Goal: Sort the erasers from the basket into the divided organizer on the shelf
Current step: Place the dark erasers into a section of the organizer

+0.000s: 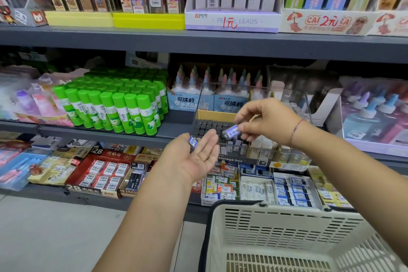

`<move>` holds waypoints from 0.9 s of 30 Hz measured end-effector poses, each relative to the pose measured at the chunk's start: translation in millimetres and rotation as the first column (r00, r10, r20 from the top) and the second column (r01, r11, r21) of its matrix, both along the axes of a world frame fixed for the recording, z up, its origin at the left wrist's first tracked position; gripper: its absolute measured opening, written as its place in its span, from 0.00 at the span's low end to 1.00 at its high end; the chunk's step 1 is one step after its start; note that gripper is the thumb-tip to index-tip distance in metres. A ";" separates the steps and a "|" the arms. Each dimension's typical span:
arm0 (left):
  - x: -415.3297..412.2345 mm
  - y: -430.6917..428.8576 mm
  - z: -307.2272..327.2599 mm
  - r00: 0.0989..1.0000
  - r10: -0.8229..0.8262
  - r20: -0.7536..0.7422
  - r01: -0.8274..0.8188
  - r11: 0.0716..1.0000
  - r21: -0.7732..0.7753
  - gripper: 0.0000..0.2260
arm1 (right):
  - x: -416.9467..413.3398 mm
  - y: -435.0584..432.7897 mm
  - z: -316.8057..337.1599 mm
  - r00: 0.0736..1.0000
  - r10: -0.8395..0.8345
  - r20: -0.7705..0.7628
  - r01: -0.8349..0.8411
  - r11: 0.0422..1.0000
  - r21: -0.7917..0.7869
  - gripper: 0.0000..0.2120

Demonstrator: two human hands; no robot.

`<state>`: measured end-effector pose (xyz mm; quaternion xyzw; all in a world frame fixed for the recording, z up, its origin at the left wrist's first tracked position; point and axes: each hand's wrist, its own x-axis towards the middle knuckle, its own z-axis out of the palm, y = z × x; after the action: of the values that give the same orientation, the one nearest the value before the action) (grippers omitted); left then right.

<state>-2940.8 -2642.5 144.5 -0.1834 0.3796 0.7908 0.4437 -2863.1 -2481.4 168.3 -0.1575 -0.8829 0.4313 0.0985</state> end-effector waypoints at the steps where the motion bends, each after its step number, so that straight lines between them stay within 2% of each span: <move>1: -1.1 -0.5 -0.8 1.000 0.008 0.010 -0.008 1.000 -0.018 0.13 | -0.2 1.8 -2.7 1.000 -0.005 0.029 0.005 1.000 0.013 0.07; 5: -5.0 -1.2 -2.5 0.999 -0.009 0.038 0.011 0.997 -0.071 0.17 | -1.1 6.3 -6.1 0.996 -0.056 0.067 0.054 0.998 0.025 0.09; 8: -5.1 0.0 -2.3 0.999 -0.040 0.020 0.042 0.996 -0.077 0.19 | -2.9 9.0 -3.6 0.995 -0.069 0.075 0.053 0.979 0.198 0.08; 14: -5.5 2.8 -2.0 0.999 -0.045 -0.030 0.042 0.994 -0.098 0.15 | -8.4 2.0 -4.8 0.982 -0.026 0.185 -0.027 0.960 0.278 0.12; 21: -6.6 1.9 -2.4 0.997 -0.067 -0.045 0.062 0.993 -0.104 0.09 | -9.4 8.3 3.7 0.981 -0.015 0.192 -0.039 0.961 0.274 0.05; 27: -6.9 1.3 -2.3 0.980 -0.135 -0.144 0.111 0.980 -0.163 0.09 | -14.3 5.2 -0.9 0.970 -0.026 0.242 -0.074 0.916 0.394 0.07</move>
<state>-2947.7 -2641.2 142.3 -0.1316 0.4834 0.7418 0.4458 -2877.4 -2476.3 167.4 -0.1745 -0.9596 0.2203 0.0151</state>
